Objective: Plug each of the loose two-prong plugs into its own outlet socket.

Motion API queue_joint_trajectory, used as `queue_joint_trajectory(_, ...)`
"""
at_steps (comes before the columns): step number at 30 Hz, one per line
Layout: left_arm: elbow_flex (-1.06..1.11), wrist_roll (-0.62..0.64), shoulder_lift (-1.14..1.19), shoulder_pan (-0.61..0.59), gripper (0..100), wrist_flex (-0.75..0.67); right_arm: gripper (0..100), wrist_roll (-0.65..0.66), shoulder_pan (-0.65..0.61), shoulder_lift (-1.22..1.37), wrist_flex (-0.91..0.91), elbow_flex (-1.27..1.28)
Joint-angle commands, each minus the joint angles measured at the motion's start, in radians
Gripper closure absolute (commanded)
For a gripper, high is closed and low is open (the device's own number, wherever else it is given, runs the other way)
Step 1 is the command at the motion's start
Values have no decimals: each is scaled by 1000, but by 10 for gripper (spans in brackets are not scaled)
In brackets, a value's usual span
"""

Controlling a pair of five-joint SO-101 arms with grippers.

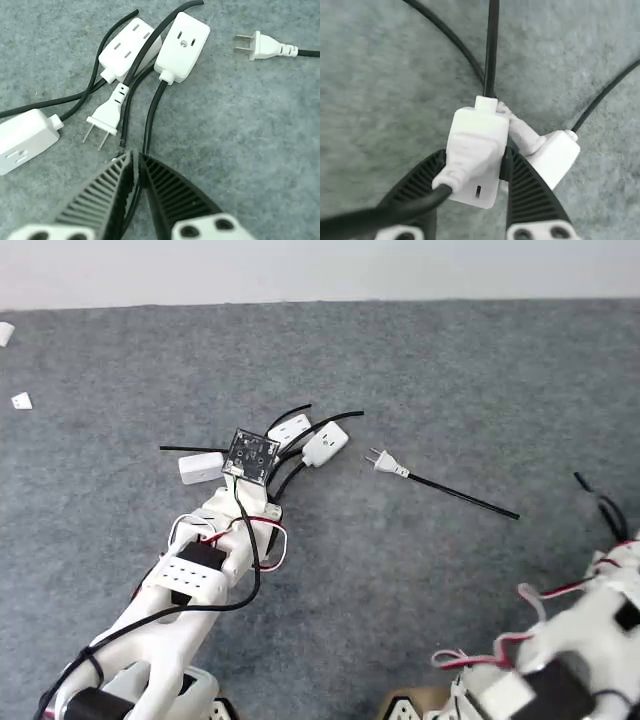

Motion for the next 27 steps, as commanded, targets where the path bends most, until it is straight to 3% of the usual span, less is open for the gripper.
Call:
queue_joint_trajectory(1,-61,3,-2,-8,985,9,926,21,41,117,-24,-137)
queue_joint_trajectory(5,-137,8,100,-9,984,28,809,41,22,163,77,-189)
queue_joint_trajectory(8,-268,9,207,-54,974,115,790,28,-12,99,128,-193)
queue_joint_trajectory(14,-437,11,361,-80,810,259,790,-91,-119,-213,305,-187)
queue_joint_trajectory(21,-430,3,361,-77,806,259,790,-227,-403,-555,539,-71)
queue_joint_trajectory(27,-437,5,365,-75,805,253,790,-305,-653,-750,484,183)
